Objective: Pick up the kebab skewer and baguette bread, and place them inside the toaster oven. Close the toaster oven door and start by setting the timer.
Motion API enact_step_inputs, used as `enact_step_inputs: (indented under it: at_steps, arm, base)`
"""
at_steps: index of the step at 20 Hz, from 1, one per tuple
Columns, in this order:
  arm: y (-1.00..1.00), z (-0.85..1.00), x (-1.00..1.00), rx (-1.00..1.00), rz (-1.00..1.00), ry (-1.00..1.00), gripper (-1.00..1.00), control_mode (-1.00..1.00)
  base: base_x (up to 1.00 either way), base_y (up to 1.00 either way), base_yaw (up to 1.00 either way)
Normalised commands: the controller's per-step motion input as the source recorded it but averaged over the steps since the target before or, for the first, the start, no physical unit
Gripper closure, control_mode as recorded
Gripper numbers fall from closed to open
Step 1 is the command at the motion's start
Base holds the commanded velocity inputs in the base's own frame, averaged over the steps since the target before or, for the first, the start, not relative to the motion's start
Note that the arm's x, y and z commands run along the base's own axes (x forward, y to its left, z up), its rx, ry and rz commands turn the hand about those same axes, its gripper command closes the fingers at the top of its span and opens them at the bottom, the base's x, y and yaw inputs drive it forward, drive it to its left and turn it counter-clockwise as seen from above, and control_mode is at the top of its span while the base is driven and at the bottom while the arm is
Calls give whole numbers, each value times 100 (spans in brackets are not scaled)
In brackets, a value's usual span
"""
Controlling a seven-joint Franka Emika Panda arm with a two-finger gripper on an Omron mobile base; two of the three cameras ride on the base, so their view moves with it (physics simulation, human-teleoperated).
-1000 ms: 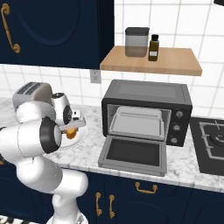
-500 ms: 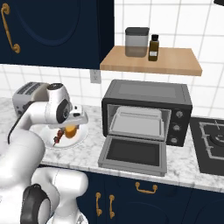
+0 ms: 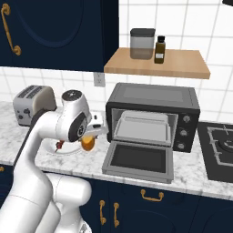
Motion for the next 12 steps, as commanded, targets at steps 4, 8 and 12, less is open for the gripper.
enact_step_inputs:
  at_steps: [4,8,12]
  arm:
    - [-99,22,-2,1,0,0,100,-100]
    - [-90,1,10,0,5,0,100,-100]
    - [-46,0,25,0,13,0,100,-100]
  base:
    - [0,0,0]
    - [0,0,0]
    - [0,0,0]
